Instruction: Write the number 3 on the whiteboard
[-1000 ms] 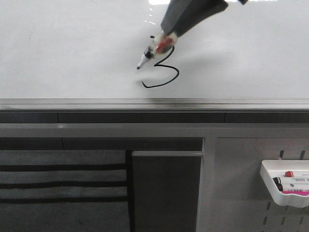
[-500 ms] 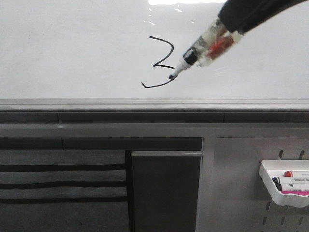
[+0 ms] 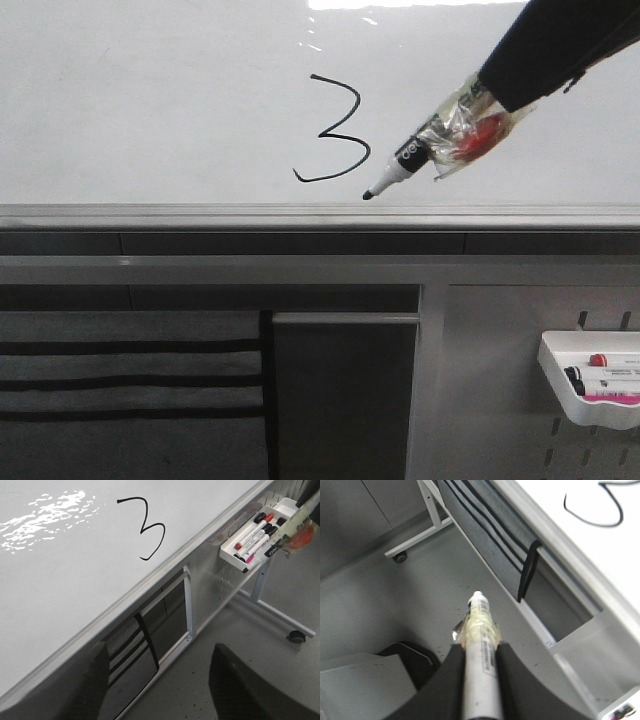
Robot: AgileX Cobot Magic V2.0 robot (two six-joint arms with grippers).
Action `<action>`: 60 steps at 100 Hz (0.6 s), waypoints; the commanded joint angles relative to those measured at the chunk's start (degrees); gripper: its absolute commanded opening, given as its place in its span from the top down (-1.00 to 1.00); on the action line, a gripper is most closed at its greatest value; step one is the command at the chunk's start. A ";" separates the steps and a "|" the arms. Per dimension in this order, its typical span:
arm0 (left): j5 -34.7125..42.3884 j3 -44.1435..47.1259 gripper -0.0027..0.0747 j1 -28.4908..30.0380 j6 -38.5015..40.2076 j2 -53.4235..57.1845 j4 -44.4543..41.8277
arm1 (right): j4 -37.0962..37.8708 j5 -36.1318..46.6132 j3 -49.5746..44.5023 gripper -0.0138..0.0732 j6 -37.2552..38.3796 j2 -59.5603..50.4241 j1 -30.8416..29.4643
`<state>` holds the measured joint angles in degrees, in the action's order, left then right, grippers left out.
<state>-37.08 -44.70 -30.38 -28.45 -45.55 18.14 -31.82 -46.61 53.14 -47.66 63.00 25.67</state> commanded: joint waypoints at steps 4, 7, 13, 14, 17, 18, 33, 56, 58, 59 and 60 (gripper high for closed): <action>4.70 -1.80 -0.12 -0.49 -1.89 -2.28 3.70 | -3.88 3.92 1.52 0.59 -9.73 -1.19 -0.16; 3.86 -2.25 -0.12 -0.87 -4.30 -3.63 3.96 | -4.46 4.07 1.52 0.59 -12.19 -1.19 -0.11; 1.94 -3.92 -0.12 -2.11 -8.23 -6.15 4.55 | -6.57 4.07 1.52 0.59 -17.96 -1.19 -0.11; 1.55 -4.15 -0.12 -2.26 -9.03 -6.81 4.59 | -6.86 4.19 1.52 0.59 -18.59 -1.19 -0.11; 0.93 -5.08 -0.12 -2.92 -10.46 -8.15 4.87 | -8.42 4.18 1.52 0.59 -21.02 -1.19 -0.11; 0.79 -5.55 -0.12 -3.25 -10.86 -8.49 4.99 | -8.74 4.18 1.52 0.59 -22.19 -1.19 -0.11; -0.87 -11.11 -0.12 -7.41 -19.53 -15.64 5.09 | -15.31 3.81 1.52 0.59 -32.67 -1.19 -0.02; -1.25 -18.59 -0.12 -12.94 -24.47 -25.30 5.24 | -17.24 3.79 1.52 0.59 -36.74 -1.19 -0.02; -1.40 -19.16 -0.12 -13.32 -24.46 -25.84 5.24 | -17.33 3.79 1.52 0.59 -36.74 -1.19 -0.02; -1.42 -19.33 -0.12 -13.43 -24.66 -26.38 5.24 | -17.33 3.79 1.52 0.59 -36.74 -1.19 -0.02; -1.42 -19.65 -0.12 -13.65 -24.81 -26.66 5.24 | -17.33 3.93 1.52 0.59 -36.74 -1.19 -0.02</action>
<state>-40.81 -60.20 -42.25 -52.09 -70.31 21.65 -45.96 -44.98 53.14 -83.29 63.00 25.71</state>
